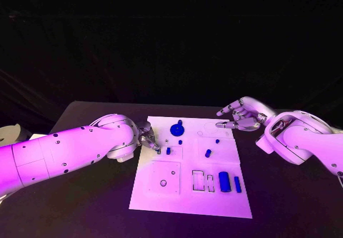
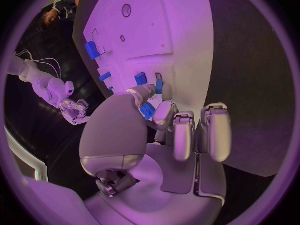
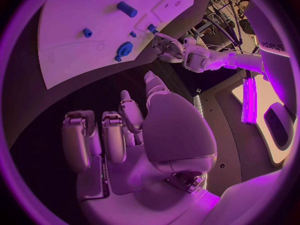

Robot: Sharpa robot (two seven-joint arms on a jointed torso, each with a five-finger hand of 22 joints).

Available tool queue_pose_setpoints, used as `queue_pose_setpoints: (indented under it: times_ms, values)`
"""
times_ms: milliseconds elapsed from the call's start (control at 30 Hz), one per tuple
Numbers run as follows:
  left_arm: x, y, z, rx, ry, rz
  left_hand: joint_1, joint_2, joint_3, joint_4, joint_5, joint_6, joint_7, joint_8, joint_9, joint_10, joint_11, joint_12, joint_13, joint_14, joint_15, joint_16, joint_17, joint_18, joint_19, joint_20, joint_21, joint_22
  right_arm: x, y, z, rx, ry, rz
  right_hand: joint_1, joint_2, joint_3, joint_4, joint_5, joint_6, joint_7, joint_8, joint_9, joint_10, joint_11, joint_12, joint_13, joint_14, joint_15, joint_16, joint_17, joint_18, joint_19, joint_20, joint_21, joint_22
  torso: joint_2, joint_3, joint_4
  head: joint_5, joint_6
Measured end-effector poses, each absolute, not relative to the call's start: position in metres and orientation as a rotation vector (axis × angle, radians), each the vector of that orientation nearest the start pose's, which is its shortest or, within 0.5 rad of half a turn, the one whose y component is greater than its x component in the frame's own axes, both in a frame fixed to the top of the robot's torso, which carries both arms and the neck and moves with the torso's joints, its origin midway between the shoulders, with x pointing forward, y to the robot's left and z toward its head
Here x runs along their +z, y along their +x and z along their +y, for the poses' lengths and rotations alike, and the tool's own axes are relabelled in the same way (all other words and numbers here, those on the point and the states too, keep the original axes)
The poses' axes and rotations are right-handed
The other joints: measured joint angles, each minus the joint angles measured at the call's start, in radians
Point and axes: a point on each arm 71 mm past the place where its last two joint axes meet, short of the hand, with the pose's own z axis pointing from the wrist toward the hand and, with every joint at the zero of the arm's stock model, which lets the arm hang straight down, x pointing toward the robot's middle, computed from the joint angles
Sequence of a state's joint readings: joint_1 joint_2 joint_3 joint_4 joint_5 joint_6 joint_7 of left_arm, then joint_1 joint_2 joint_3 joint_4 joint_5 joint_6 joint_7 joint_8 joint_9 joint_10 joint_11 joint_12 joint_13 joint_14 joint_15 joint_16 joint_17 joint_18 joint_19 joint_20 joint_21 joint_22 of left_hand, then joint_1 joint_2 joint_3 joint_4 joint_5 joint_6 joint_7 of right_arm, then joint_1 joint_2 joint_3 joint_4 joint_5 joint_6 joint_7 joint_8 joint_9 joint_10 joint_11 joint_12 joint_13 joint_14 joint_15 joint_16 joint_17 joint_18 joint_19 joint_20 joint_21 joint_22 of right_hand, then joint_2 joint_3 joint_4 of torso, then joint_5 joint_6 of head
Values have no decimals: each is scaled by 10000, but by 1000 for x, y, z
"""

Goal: Assemble the parts on the task board

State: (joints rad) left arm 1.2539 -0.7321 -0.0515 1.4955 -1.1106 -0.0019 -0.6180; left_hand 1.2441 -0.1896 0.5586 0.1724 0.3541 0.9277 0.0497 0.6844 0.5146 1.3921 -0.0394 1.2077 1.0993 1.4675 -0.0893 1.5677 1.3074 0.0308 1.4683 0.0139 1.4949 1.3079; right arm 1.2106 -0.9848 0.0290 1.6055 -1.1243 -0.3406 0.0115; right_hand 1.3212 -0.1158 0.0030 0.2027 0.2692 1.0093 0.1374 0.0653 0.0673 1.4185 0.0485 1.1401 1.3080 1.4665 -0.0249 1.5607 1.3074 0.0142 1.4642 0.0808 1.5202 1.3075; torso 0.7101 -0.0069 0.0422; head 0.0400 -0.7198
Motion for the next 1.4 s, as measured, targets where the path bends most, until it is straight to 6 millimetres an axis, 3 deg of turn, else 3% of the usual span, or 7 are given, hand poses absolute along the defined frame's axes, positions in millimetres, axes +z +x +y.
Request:
queue_pose_setpoints:
  times_ms: [1400]
  values:
    - [-206, 493, 174, -3512, -1873, 22393, -79, -77, 48, -48, 117, 69, -30, 25, -3, 38, -31, 0, -26, 0, 0, 0, 4, 1, 0, 0, -1, -3, -145, 479, -245, 8491, 1470, 16129, 0, 0, 0, 0, 0, 0, 0, 0, 0, 0, 0, 0, 0, 0, 0, 0, 5, 0, 0, 0, 0, 4, -2, 4, 4, 13, -58]
